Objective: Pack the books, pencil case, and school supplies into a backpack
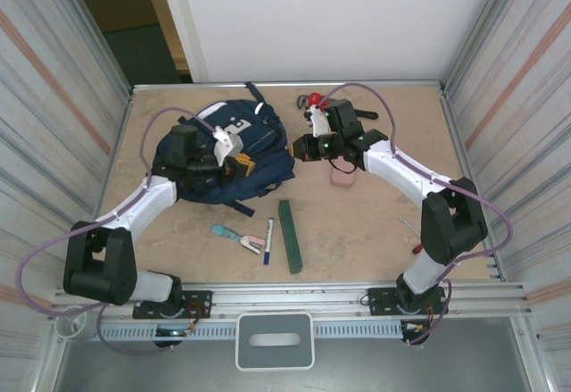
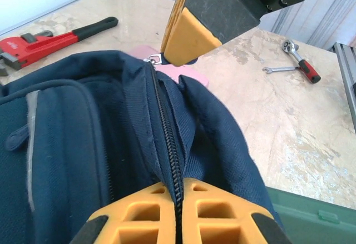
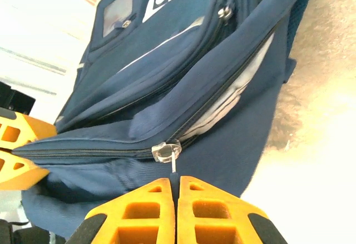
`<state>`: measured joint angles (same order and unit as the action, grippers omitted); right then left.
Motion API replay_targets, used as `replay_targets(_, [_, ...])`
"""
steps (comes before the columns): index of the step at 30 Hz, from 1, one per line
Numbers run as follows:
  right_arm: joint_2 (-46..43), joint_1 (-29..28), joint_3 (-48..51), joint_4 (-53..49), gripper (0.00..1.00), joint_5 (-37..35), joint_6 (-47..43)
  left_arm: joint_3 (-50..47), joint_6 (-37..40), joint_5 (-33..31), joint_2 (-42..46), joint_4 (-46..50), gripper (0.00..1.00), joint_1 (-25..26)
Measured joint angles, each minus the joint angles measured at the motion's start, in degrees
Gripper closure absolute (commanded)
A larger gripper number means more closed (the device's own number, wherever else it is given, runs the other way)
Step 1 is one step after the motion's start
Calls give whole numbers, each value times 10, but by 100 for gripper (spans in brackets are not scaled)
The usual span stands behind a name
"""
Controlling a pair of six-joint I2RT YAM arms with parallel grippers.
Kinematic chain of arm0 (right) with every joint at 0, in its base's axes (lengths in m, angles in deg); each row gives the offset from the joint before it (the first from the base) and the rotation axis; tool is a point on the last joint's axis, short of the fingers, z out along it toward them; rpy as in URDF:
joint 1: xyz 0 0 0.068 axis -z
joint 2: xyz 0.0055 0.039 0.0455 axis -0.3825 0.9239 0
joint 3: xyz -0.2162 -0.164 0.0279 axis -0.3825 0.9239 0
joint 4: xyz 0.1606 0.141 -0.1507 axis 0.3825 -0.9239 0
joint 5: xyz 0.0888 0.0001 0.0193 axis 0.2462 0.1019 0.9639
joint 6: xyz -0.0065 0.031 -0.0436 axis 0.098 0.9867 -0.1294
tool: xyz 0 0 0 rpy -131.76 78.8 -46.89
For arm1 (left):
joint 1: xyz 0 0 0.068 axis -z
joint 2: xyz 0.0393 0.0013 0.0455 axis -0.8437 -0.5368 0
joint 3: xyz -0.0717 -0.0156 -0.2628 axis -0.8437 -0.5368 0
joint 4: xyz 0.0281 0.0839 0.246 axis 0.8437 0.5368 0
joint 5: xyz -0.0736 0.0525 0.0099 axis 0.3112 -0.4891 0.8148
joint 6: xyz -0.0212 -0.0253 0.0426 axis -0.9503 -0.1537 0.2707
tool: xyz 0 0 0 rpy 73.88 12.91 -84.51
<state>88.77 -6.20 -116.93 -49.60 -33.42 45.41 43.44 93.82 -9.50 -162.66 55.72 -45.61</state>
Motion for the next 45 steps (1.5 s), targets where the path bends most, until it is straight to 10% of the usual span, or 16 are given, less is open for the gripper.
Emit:
replay_targets(11, [15,-6,-18,-13,100,-23,2,16,-2,-77,2,30,50,17])
replay_targets(21, [9,-33,-18,-17,100,-39,8,136,5,-153,-77,97,40,112])
replay_targets(25, [-9,-43,-18,-18,100,-40,17,174,5,-163,-131,128,45,130])
replay_targets(32, [-37,-47,-17,-25,100,-72,16,190,20,-158,-143,161,93,132])
replay_targets(45, [-35,-33,-3,0,100,-114,16,52,43,-7,43,85,100,66])
